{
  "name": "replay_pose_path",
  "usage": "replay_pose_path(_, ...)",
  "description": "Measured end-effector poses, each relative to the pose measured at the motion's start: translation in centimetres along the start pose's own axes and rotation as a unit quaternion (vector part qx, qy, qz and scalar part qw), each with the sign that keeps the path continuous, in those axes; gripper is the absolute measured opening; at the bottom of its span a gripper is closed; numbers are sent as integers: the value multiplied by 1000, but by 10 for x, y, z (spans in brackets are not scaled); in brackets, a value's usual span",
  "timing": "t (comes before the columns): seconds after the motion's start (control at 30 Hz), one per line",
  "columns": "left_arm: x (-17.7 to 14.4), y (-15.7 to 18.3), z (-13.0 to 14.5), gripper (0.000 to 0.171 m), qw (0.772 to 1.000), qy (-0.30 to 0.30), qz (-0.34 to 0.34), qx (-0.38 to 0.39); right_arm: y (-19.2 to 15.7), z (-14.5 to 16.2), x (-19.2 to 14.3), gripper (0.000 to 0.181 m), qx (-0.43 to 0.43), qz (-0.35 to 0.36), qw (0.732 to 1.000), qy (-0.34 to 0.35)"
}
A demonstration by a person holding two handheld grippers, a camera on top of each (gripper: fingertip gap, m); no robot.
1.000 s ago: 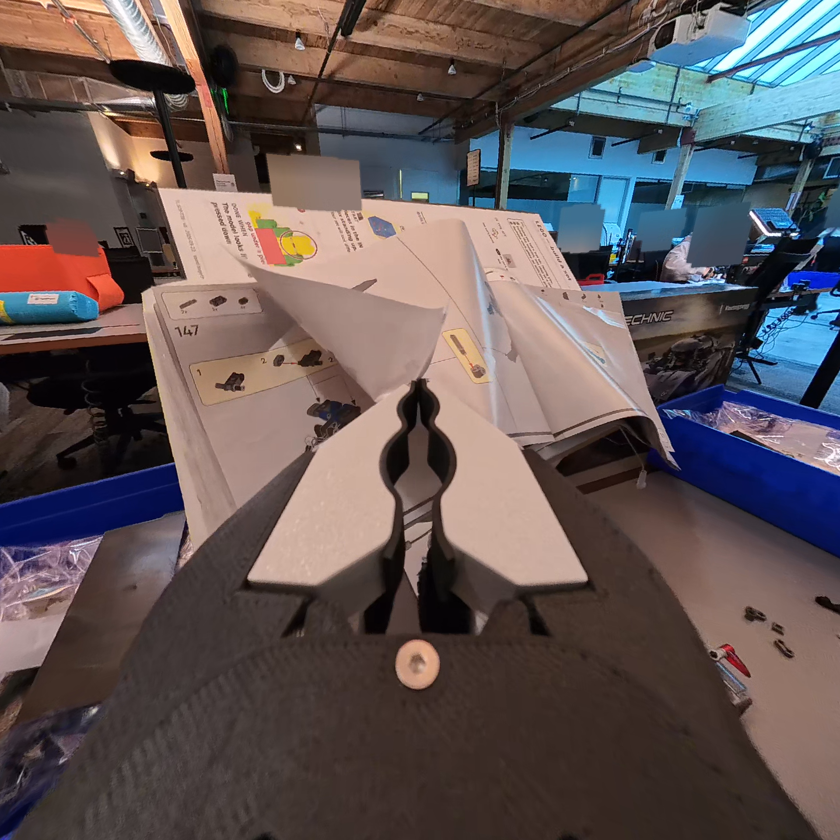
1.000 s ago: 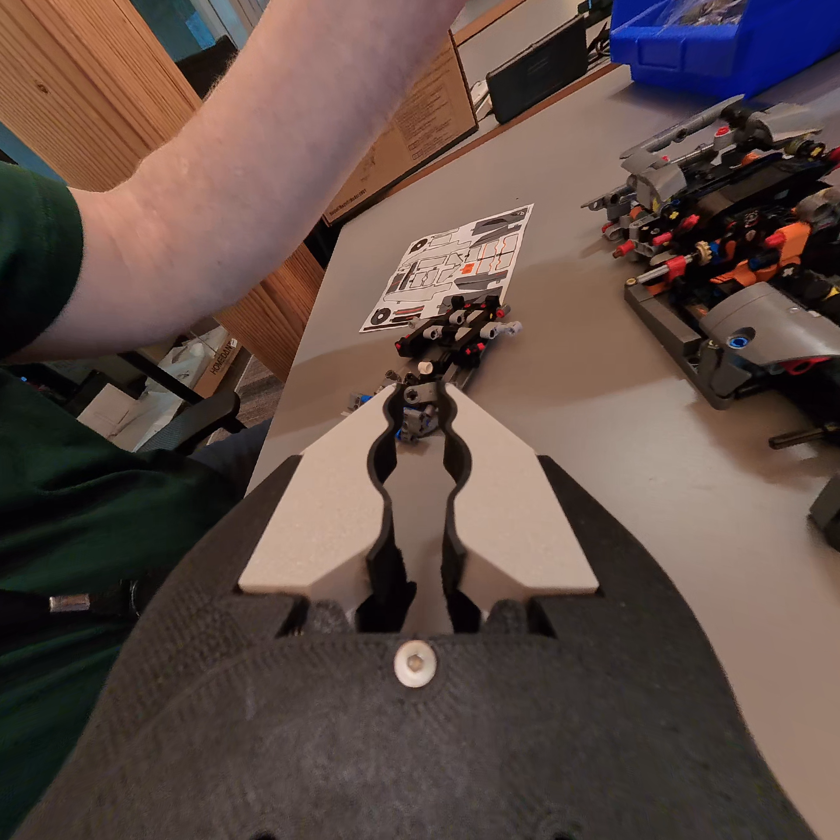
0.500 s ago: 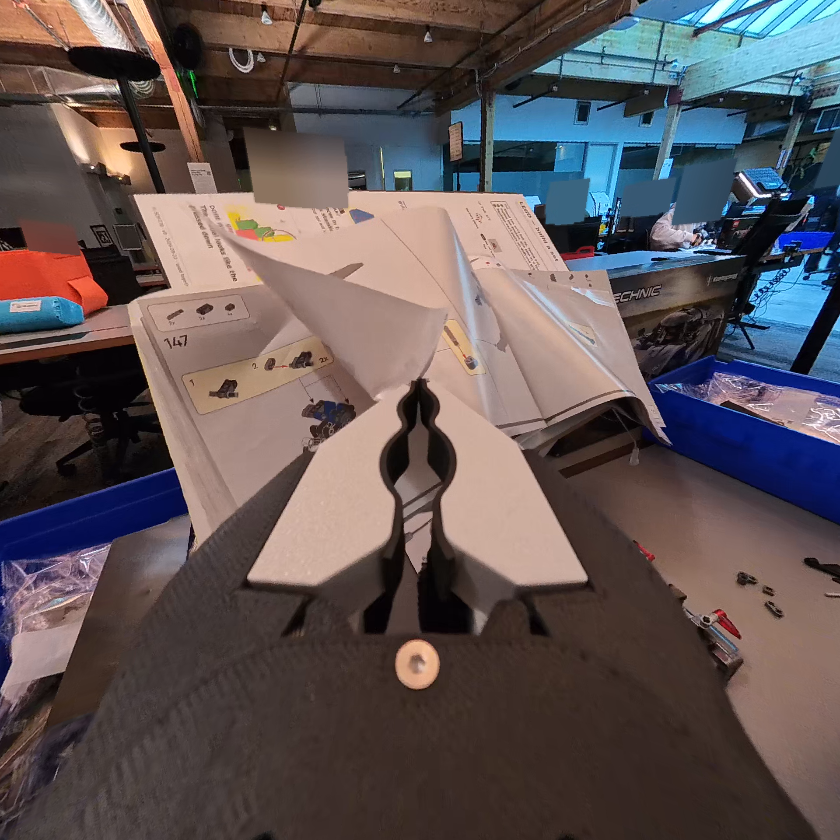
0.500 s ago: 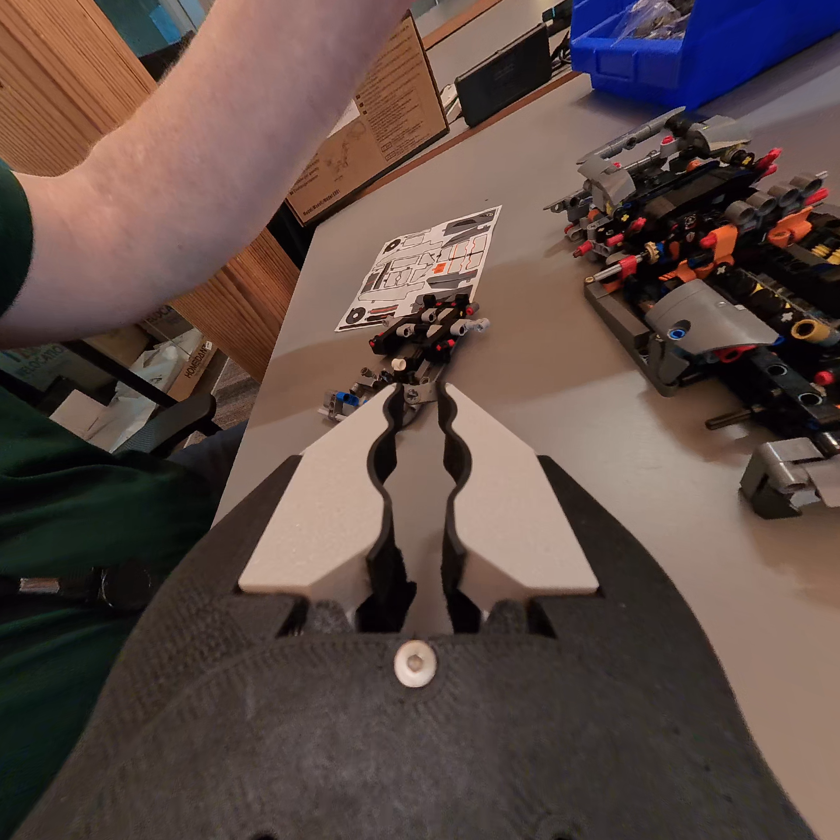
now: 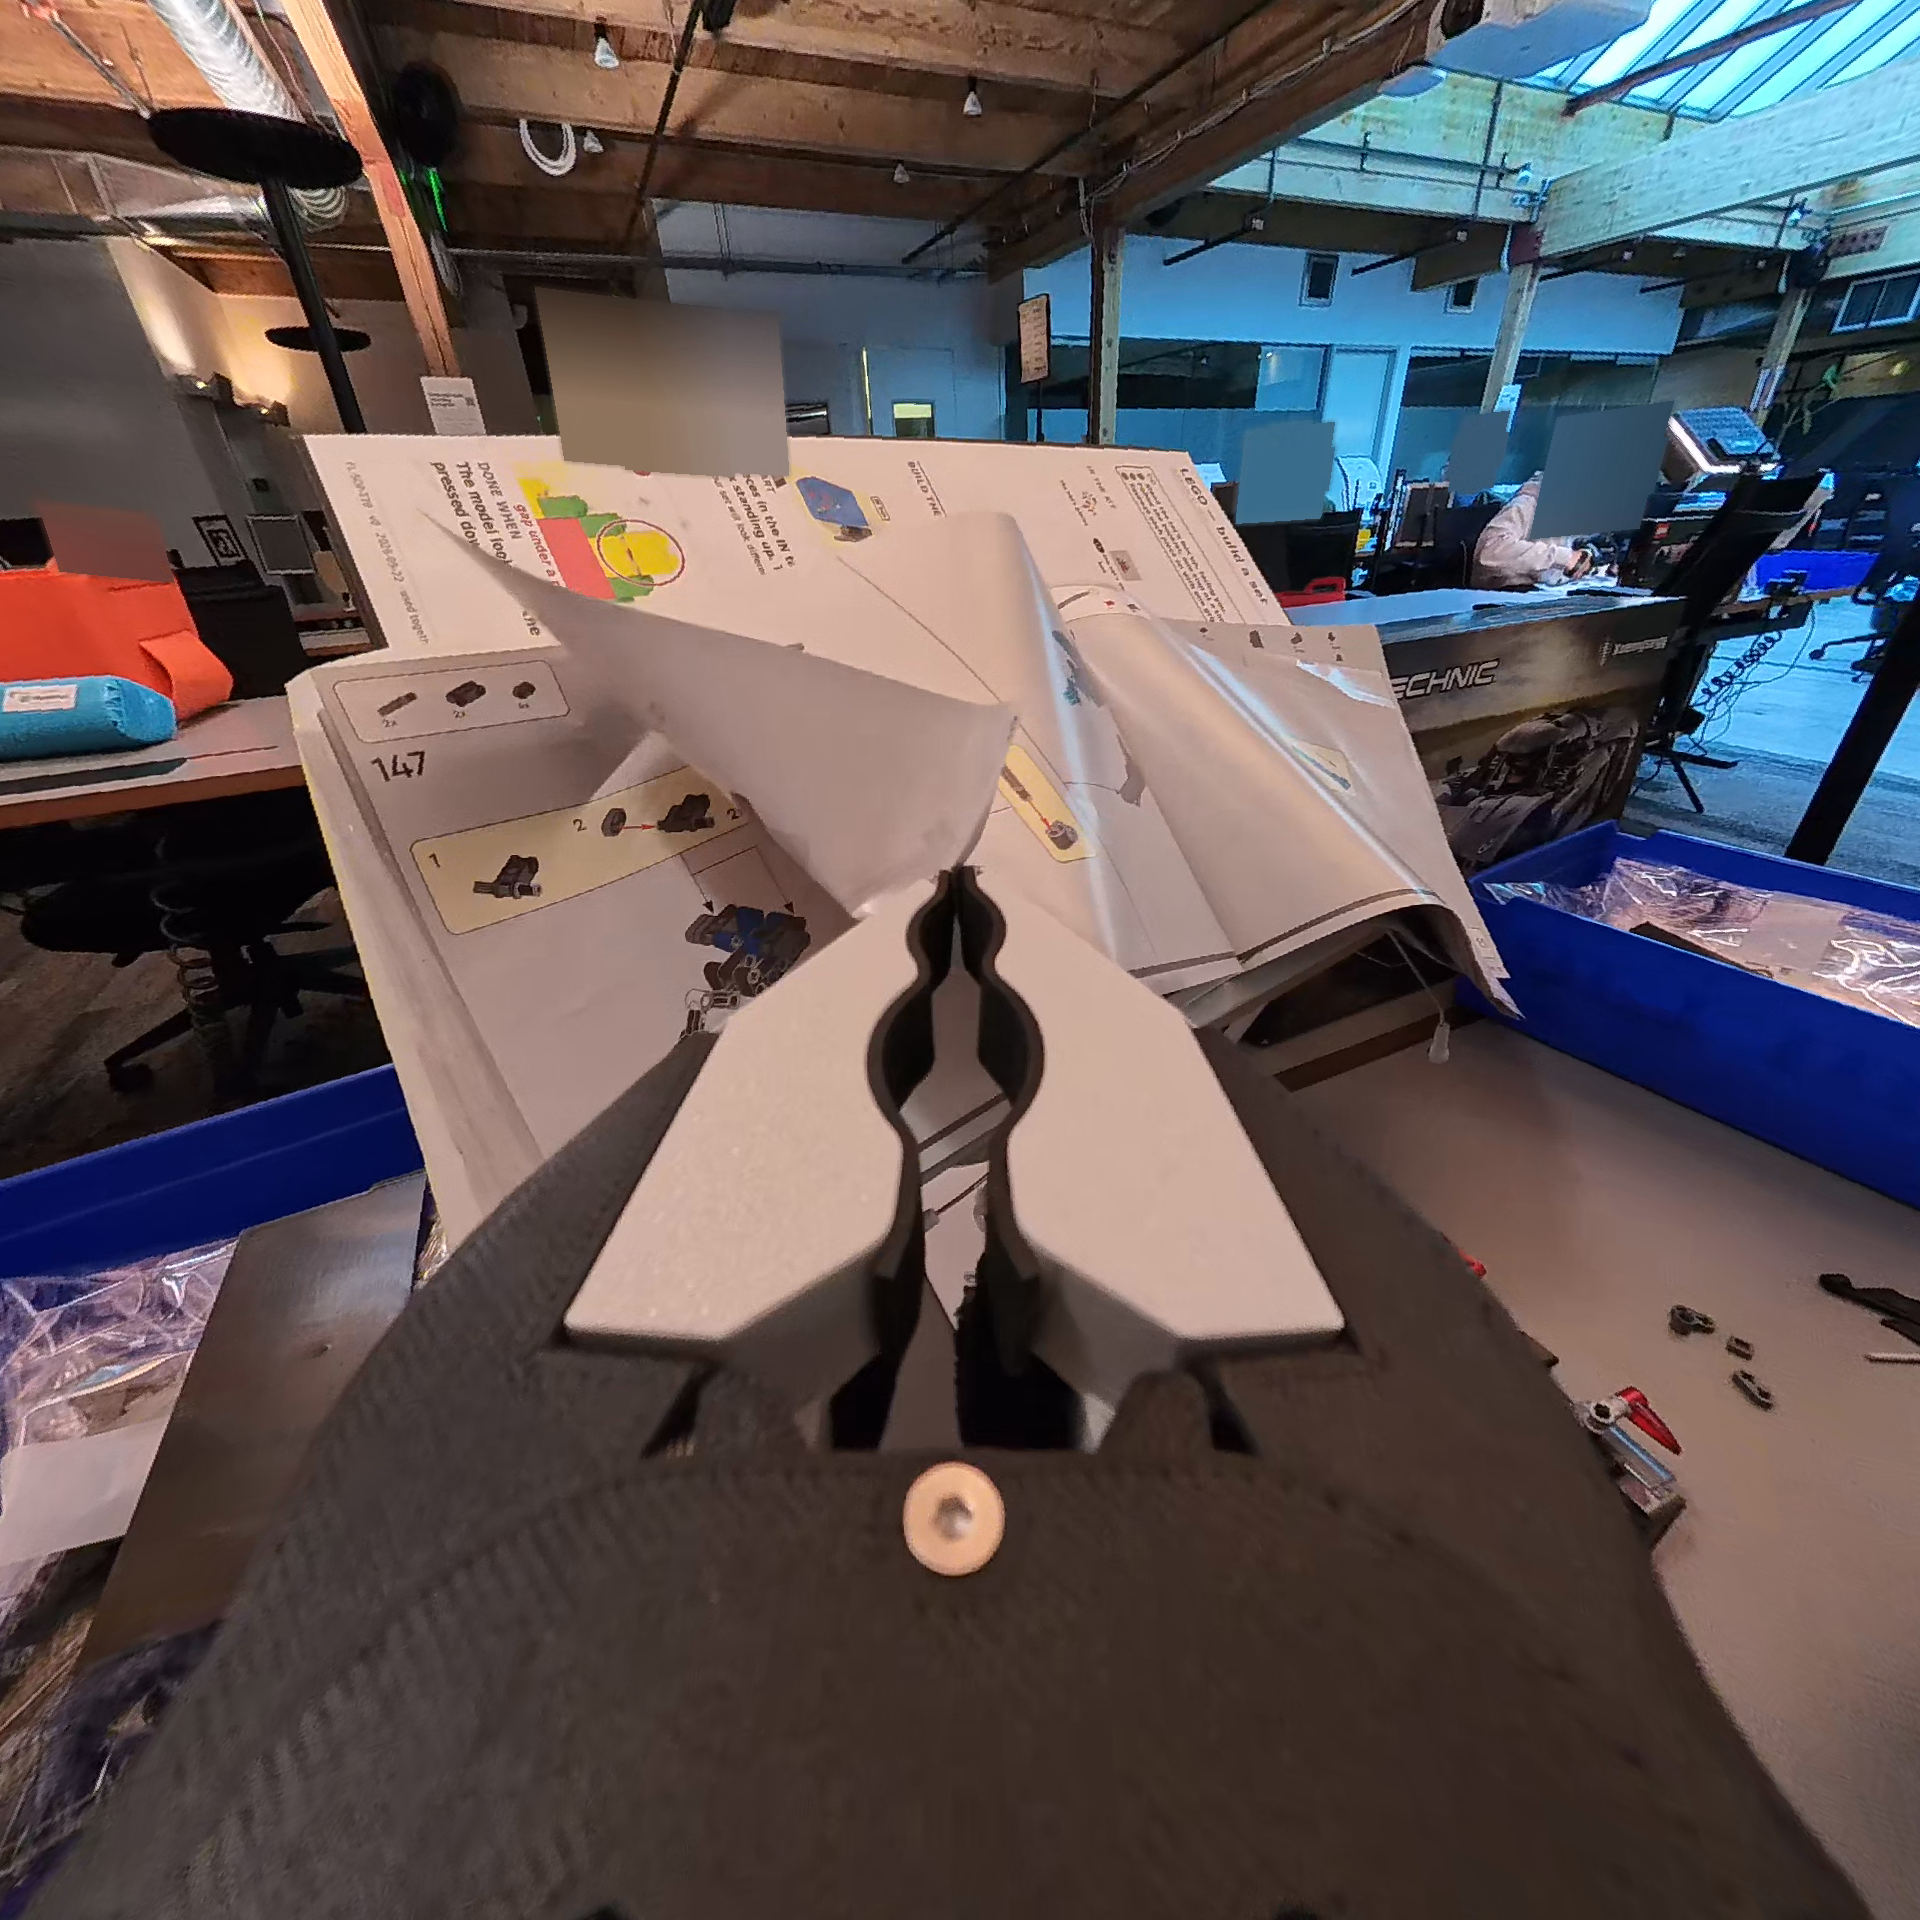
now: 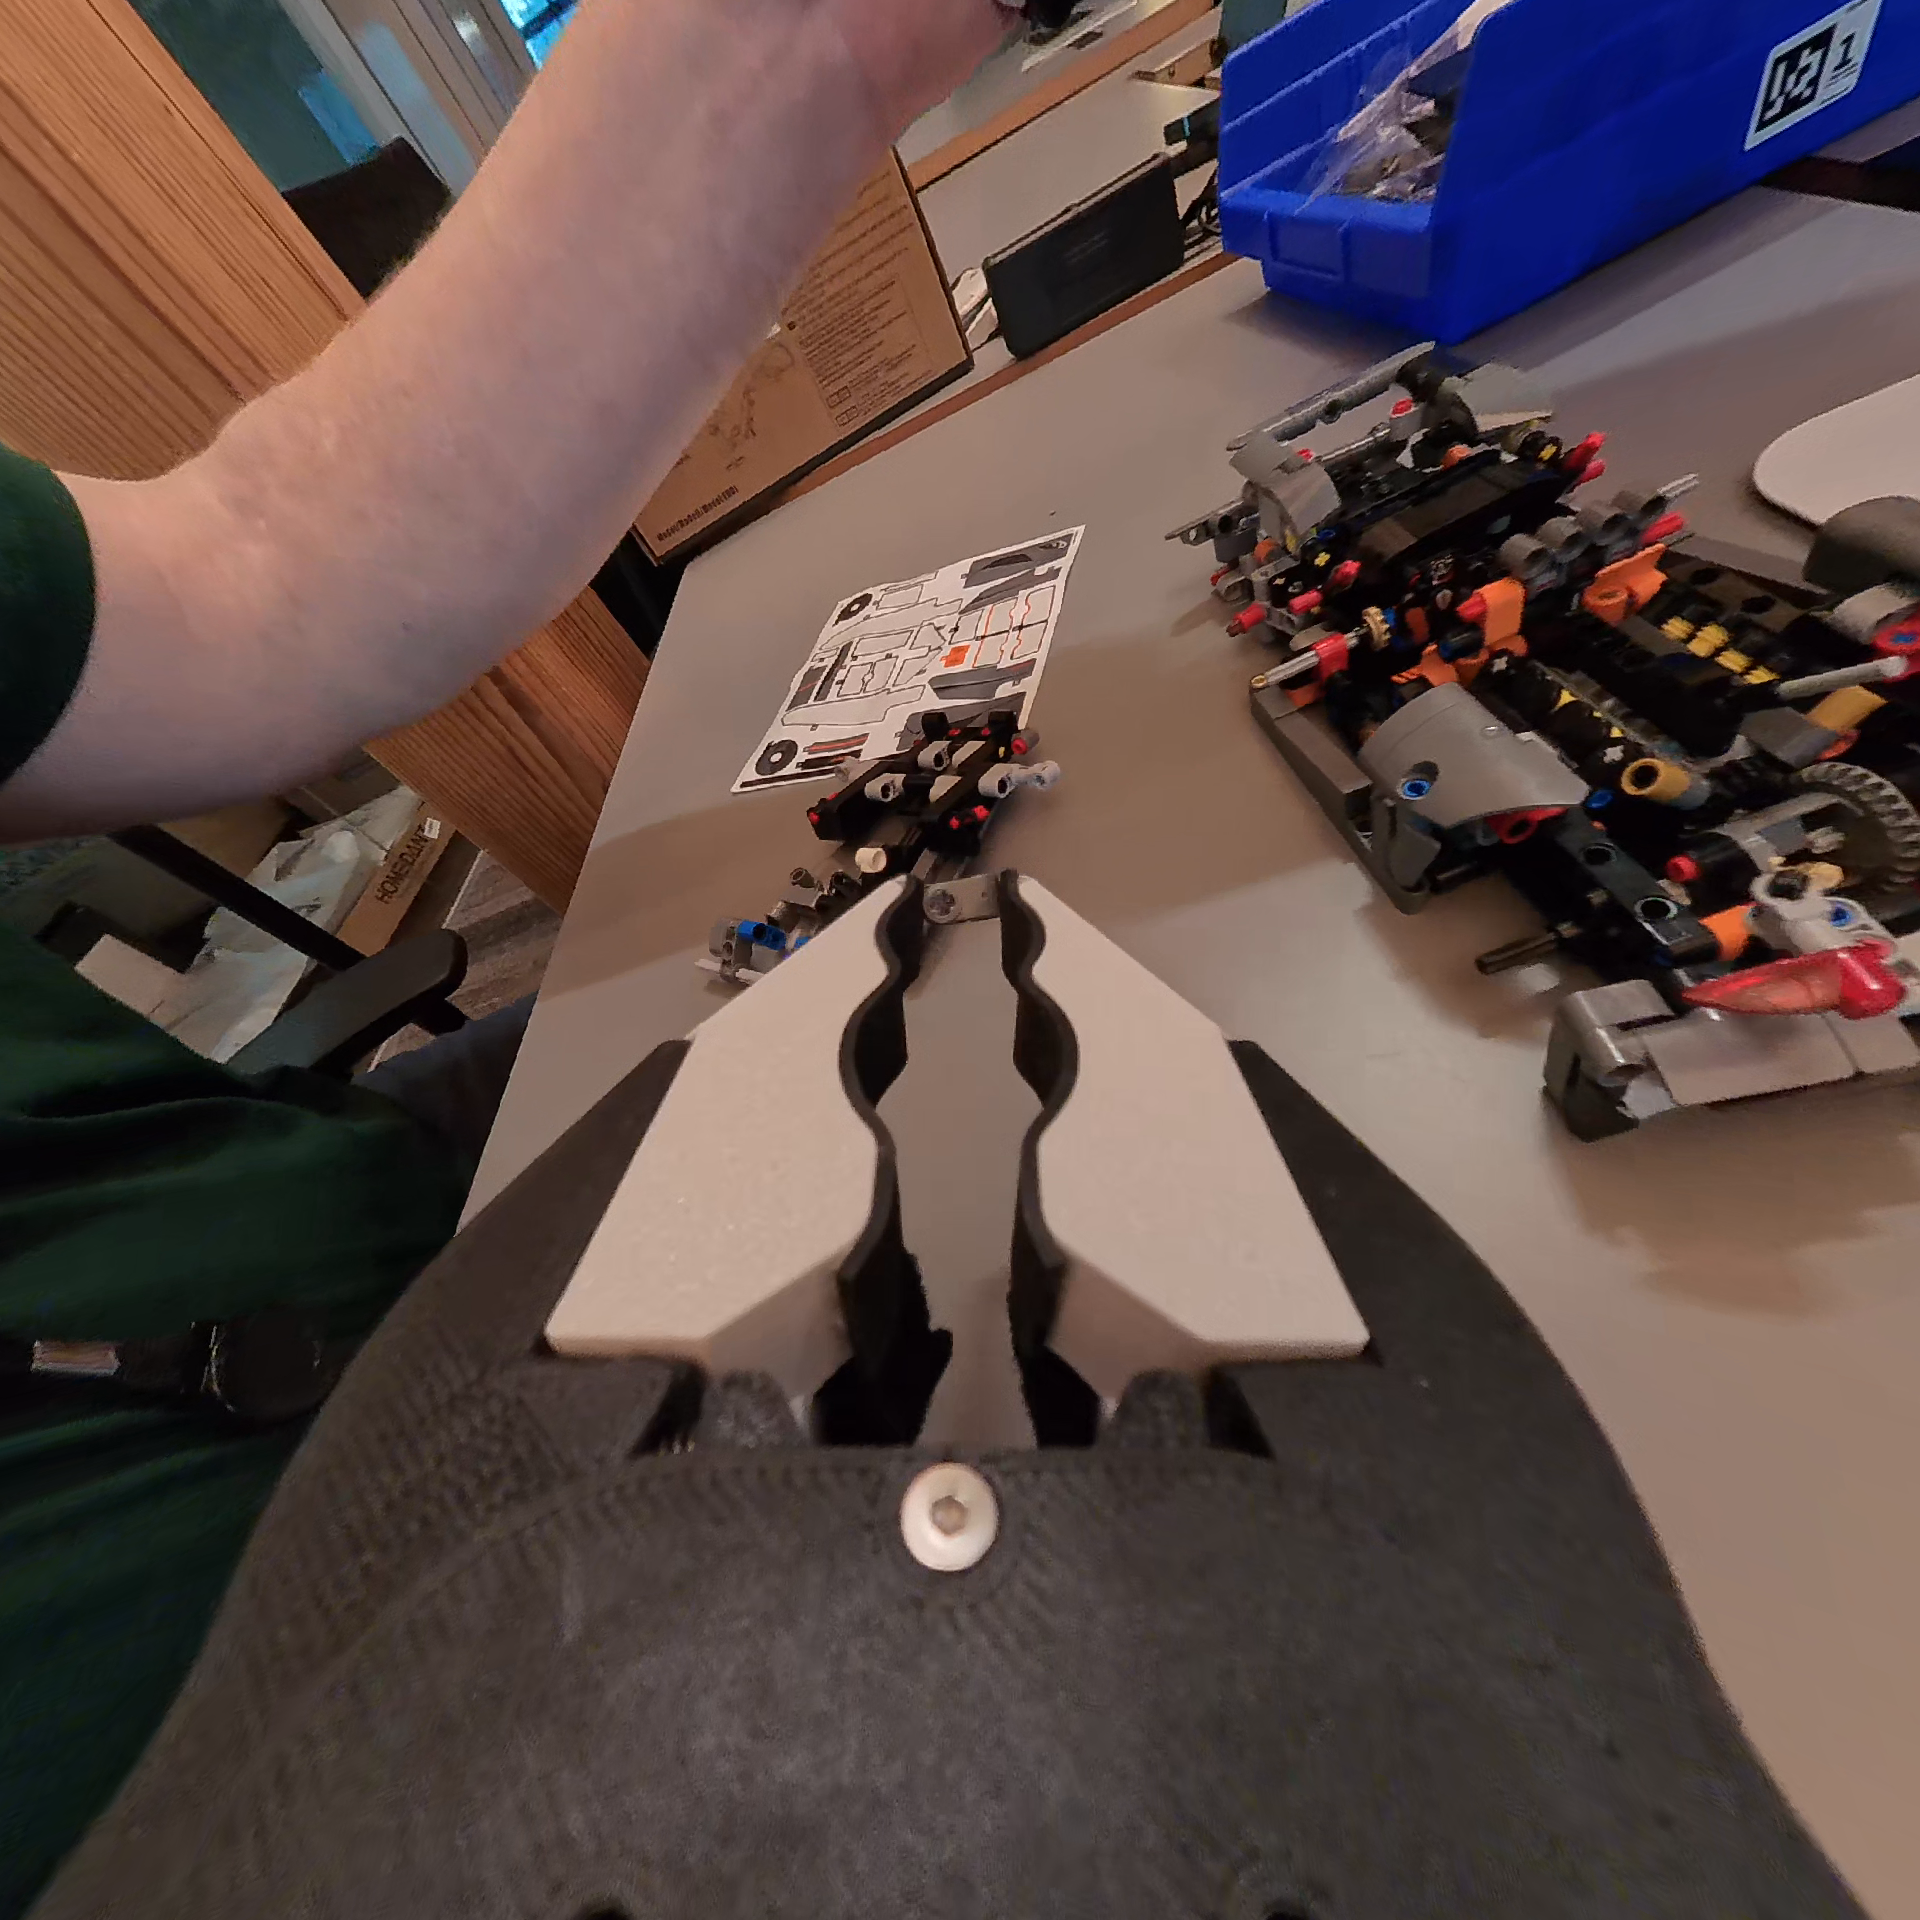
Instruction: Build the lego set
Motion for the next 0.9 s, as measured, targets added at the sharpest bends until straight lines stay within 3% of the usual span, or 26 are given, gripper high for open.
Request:
replay_pose_path(0.7, -14, -5, 0, 1, 1000, 17, 25, -4, 3, -6, -16, 12, -42, 62, 997, -6)
replay_pose_path(0.9, -15, -4, -3, 1, 999, 20, 33, 2, -11, -20, -51, 12, -39, 61, 997, 36)
Point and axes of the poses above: each gripper's, where its closed fingertips meet, x out along the fingers, z out of its underside, y = z × x across the jaws, the point moved 10 cm from there along -x, back along the fingers, and after that the axes turned 8 degrees about x, right-handed, at the moved point
